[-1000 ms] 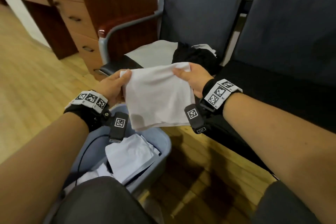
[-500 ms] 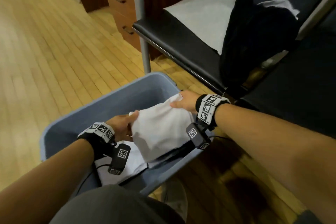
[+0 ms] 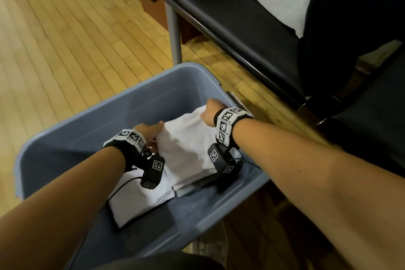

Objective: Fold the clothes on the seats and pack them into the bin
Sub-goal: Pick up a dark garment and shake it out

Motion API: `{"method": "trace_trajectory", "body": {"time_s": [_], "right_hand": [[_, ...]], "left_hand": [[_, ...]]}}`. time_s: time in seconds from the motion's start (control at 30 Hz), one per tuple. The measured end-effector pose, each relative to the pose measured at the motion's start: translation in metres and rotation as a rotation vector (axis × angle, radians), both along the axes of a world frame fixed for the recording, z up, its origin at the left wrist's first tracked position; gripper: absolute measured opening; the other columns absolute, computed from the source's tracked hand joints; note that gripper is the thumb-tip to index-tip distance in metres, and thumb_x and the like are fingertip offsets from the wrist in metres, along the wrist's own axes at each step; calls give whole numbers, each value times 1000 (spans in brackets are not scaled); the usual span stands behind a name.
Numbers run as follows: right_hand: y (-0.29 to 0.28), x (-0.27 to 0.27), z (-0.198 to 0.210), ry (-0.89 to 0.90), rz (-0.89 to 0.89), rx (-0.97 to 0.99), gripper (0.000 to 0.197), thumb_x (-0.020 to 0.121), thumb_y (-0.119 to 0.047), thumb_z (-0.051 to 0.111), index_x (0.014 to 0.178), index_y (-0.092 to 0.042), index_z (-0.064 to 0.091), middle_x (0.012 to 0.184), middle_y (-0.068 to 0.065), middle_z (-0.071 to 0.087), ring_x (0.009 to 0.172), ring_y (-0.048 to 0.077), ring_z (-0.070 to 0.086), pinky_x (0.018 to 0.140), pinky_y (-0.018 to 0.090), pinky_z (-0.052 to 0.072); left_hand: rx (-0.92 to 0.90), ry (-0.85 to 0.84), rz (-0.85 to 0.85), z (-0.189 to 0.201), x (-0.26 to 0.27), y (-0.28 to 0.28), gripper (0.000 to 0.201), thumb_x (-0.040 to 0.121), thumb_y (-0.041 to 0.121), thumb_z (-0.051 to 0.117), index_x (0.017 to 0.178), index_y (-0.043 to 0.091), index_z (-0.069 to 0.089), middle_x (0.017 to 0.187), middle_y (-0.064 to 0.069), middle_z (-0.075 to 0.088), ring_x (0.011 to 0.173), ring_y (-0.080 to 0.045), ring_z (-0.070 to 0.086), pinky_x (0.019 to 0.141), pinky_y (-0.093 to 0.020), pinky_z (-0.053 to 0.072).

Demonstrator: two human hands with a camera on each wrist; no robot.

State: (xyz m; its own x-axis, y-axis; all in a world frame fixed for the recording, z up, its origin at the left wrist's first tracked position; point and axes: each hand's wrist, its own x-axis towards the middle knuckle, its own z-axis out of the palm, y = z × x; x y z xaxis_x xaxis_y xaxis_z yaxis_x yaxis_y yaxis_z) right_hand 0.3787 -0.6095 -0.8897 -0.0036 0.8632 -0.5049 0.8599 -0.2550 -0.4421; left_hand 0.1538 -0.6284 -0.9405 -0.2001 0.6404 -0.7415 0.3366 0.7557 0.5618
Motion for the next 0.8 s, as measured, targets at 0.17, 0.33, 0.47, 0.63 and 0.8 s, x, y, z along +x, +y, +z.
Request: {"method": "trace_trajectory", "body": {"time_s": [0.17,0.33,0.47,0.63,0.8], "right_hand": [[-5,16,49,144,-61,49,45,97,-32,54,134,-6,51,132,13,56,120,32,54,100,37,44],[-14,38,124,325,-123,169,19,93,-22,57,90,-4,60,78,11,47,77,21,45,72,39,46],[-38,70,183,442,-239,218,9,93,-22,58,92,-13,59,80,8,58,72,20,56,72,37,55],[-63,130,237,471,-369,283,14,98,-16,50,85,-17,54,73,3,55,61,14,53,53,22,52],[-73,201,260,294,-486,354,9,96,-14,56,90,-8,58,80,12,59,72,22,60,57,27,56]], "left_hand": [[99,85,-70,70,7,17,21,96,23,54,98,3,59,97,-13,59,71,-25,58,64,-29,53],[210,-22,-111,160,38,19,21,96,20,52,78,10,57,78,-8,62,56,-19,62,59,-26,42],[335,-52,-245,231,81,11,19,95,13,52,78,8,56,61,-4,65,66,-23,60,65,-27,45],[525,-13,-438,291,153,-1,15,95,10,53,81,8,58,76,-9,64,66,-23,60,67,-30,50],[666,108,-626,304,229,6,18,85,18,60,69,13,66,71,-6,69,66,-23,63,73,-35,55]]}}
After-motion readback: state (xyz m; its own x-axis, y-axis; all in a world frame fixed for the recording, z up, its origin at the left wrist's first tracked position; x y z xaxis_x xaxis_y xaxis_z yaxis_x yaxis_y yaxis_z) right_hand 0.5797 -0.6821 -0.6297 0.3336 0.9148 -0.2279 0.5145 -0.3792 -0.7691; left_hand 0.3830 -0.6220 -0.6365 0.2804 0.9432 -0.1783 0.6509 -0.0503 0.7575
